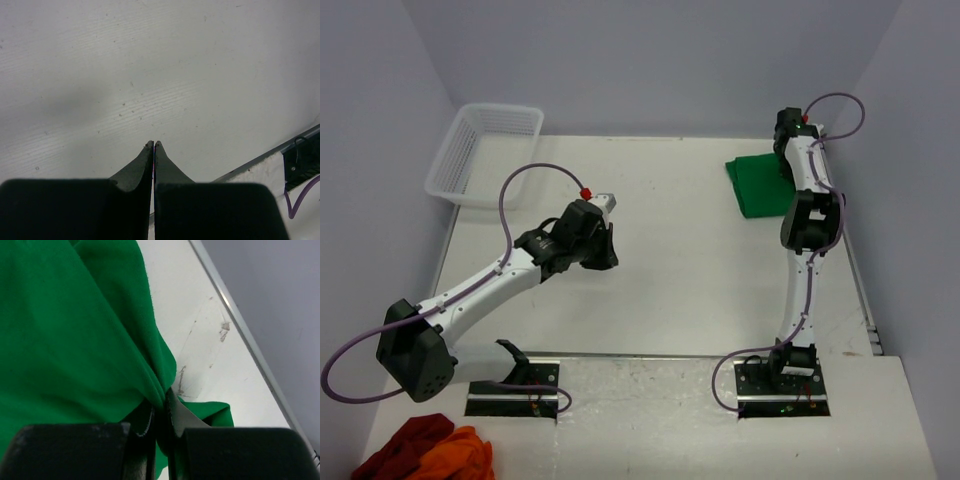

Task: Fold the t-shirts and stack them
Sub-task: Put the neatly folded tshirt into the corner of the board with the right arm

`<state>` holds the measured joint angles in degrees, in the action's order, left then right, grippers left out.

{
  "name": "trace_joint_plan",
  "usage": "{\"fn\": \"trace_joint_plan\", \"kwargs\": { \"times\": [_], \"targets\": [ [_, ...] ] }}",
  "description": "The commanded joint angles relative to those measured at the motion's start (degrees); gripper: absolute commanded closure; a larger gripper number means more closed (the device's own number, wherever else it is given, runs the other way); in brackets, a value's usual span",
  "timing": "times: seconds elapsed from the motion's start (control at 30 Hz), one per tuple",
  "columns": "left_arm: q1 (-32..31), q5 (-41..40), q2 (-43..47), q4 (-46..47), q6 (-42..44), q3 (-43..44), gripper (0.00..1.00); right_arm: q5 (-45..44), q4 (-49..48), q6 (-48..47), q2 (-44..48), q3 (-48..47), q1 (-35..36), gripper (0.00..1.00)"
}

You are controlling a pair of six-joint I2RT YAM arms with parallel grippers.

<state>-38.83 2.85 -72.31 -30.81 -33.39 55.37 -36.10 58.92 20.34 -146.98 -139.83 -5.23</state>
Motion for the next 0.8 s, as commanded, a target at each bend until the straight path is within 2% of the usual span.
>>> {"fn": "trace_joint_plan", "kwargs": {
  "times": [0.0, 0.4, 0.53, 0.77],
  "targets": [
    [-0.5, 1.4, 0.3, 1.5, 0.9, -0.9, 1.00, -4.1, -2.1, 2.2, 1.4, -3.8, -0.8, 1.00],
    [-0.4, 1.6, 0.4, 1.8, 1.5, -2.0, 1.00, -11.1, -7.5, 2.1, 2.8, -3.1, -1.9, 1.00],
    [-0.4, 1.8, -0.2, 2.0, 1.9, -2.2, 1.00, -11.5, -8.7, 0.1, 1.3, -5.9, -2.0, 1.00],
    [-0.4, 2.2, -0.9, 2.5, 2.4, -2.5, 1.00, -12.3, -10.0, -1.2, 1.9, -3.9, -2.6, 1.00]
  ]
}}
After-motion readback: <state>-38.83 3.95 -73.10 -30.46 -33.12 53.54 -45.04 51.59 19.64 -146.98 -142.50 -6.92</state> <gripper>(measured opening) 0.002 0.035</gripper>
